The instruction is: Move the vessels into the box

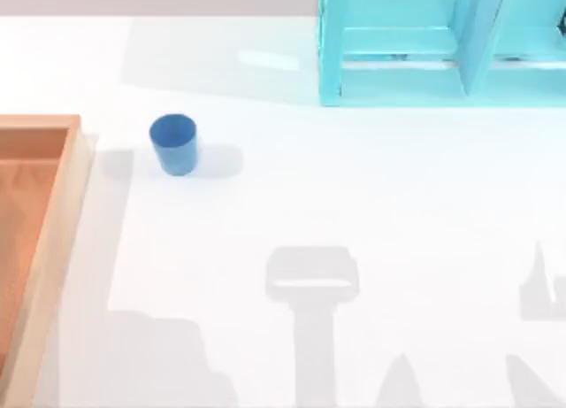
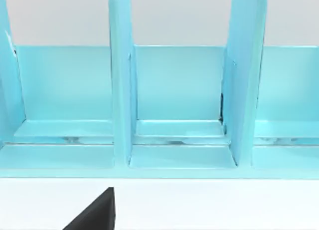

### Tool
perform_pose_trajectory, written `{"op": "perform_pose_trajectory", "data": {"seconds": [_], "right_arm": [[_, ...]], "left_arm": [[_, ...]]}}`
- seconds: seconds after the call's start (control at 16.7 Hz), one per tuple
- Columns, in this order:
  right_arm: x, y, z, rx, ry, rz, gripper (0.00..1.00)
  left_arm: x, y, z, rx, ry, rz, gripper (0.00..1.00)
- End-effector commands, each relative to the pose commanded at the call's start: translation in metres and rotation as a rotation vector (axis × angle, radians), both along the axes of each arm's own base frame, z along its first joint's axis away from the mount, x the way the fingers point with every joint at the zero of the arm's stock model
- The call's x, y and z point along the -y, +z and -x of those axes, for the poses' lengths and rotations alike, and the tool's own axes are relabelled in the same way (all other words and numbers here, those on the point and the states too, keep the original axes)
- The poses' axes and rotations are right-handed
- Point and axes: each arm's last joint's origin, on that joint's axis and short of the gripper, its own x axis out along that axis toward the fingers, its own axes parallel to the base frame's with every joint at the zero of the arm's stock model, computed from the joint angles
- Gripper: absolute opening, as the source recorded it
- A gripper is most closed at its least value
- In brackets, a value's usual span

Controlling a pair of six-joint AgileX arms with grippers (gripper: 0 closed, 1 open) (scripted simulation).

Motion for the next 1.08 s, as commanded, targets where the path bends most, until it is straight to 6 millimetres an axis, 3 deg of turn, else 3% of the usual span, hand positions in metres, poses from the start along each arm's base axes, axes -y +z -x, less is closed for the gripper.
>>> {"op": "perform_pose_trajectory", "data": {"seconds": [0.06, 0.84, 1.08], "right_arm": [[0.0, 0.0, 0.0, 0.0, 0.0, 0.0, 1.0], [0.0, 0.0, 0.0, 0.0, 0.0, 0.0, 1.0], [0.0, 0.0, 0.0, 0.0, 0.0, 0.0, 1.0]], "left_arm": [[0.0, 0.0, 0.0, 0.0, 0.0, 0.0, 0.0], [0.0, 0.0, 0.0, 0.0, 0.0, 0.0, 0.98], [0.0, 0.0, 0.0, 0.0, 0.0, 0.0, 1.0]]}}
